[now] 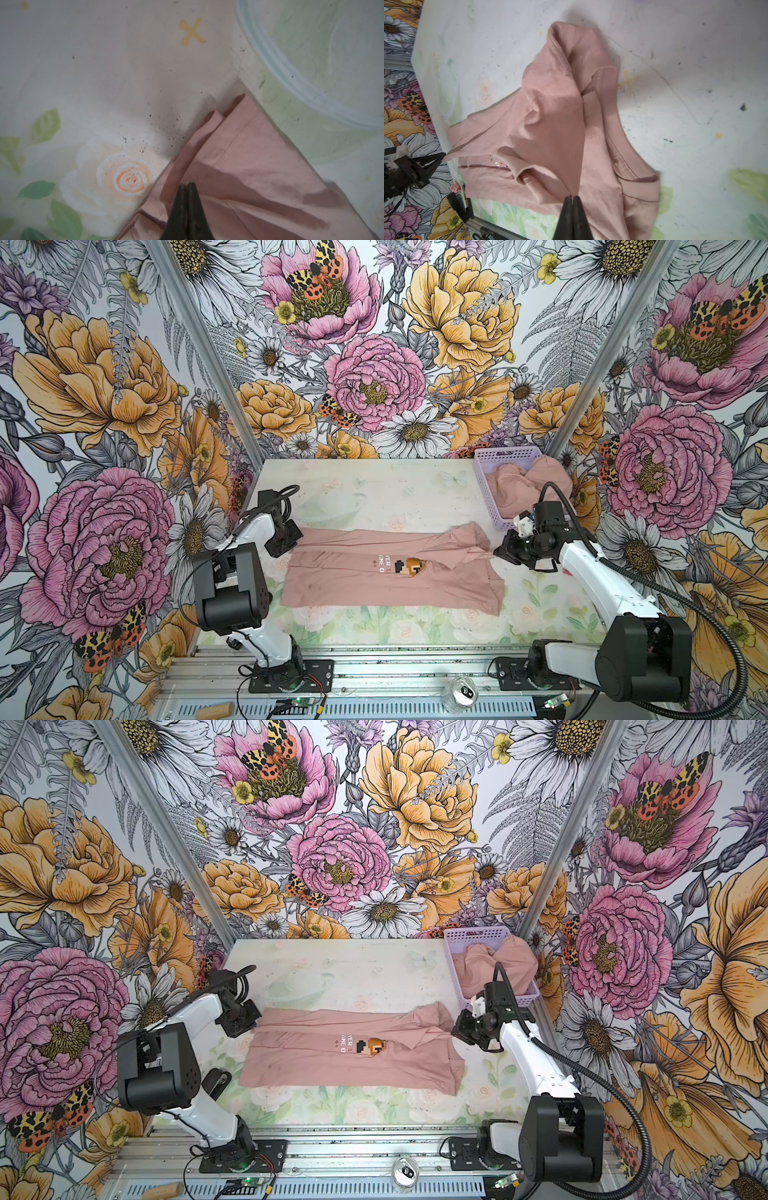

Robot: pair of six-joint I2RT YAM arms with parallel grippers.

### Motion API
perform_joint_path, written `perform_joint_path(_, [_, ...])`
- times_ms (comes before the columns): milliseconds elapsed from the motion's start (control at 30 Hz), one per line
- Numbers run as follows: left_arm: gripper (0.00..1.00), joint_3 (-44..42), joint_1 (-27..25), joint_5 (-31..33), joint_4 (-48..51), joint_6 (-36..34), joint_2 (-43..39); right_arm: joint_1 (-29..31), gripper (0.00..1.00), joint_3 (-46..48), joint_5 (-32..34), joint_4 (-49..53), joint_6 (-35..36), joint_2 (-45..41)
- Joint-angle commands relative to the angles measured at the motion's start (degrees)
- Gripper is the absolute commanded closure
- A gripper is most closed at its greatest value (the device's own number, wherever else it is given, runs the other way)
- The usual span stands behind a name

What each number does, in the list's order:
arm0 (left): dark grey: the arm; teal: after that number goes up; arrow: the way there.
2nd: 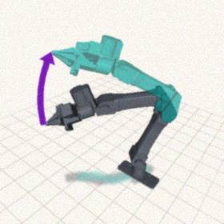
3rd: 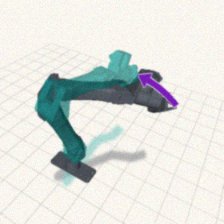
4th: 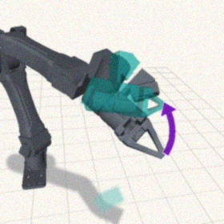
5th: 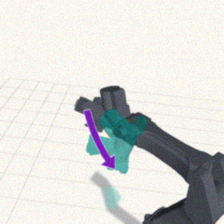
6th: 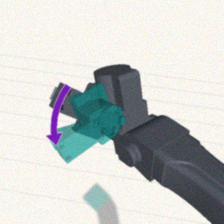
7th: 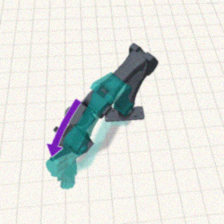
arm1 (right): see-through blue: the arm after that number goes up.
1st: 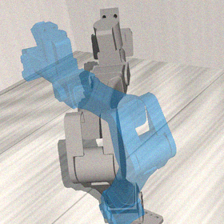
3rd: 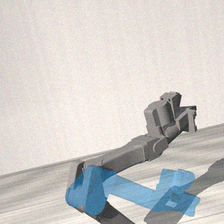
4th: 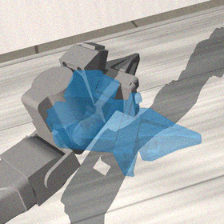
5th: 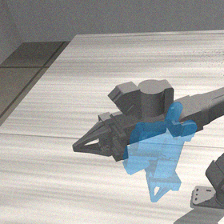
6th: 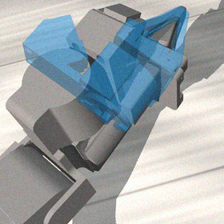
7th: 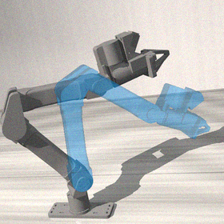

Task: Fold and stack the mixed laundry pile

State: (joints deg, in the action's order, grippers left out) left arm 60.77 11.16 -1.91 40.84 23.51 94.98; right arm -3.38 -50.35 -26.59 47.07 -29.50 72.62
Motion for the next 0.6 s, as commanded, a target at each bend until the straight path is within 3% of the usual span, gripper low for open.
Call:
perform_joint_path(0, [1.00,-1.04,-0.58,2.26,-0.97,-1.23,-1.89,-1.56,1.00,-0.12,3.92,-0.22,1.95,0.70])
perform_joint_path(567, [1.00,-5.03,-2.77,2.27,-0.61,-0.52,-2.49,-3.75,1.00,2.83,3.69,-1.98,2.32,2.51])
